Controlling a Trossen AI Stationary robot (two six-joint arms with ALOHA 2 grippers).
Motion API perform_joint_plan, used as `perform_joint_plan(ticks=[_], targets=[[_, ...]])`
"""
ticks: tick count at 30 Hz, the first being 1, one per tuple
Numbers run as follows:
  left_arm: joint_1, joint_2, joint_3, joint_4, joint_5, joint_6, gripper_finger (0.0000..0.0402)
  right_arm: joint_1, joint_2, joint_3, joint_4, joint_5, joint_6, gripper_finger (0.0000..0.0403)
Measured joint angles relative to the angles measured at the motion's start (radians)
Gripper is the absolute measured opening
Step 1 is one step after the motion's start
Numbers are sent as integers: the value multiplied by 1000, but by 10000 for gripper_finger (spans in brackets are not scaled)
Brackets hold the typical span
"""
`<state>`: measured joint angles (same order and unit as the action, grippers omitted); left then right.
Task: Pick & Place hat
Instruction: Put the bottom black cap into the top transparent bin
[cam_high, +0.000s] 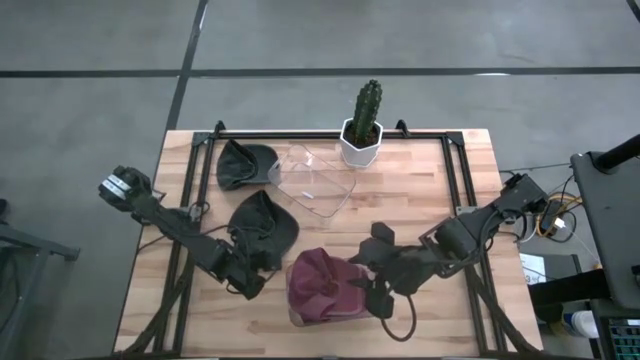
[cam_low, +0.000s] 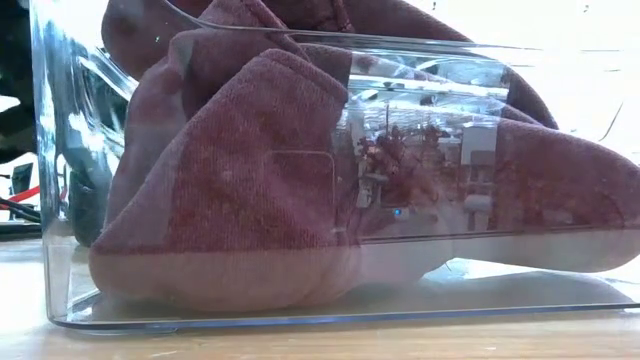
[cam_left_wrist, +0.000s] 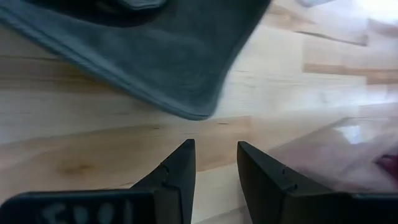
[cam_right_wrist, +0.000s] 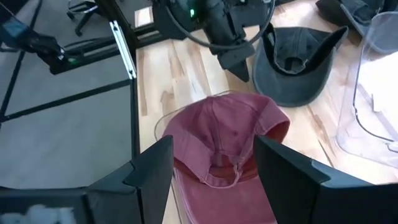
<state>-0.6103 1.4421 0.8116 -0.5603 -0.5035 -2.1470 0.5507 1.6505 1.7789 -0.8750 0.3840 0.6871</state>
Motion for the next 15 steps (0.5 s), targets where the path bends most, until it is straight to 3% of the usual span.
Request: perform_joint_plan(ticks=[15], targets=[[-1, -8, -32, 10, -45, -18, 110, -2, 0, 29, -1, 9, -18, 215]])
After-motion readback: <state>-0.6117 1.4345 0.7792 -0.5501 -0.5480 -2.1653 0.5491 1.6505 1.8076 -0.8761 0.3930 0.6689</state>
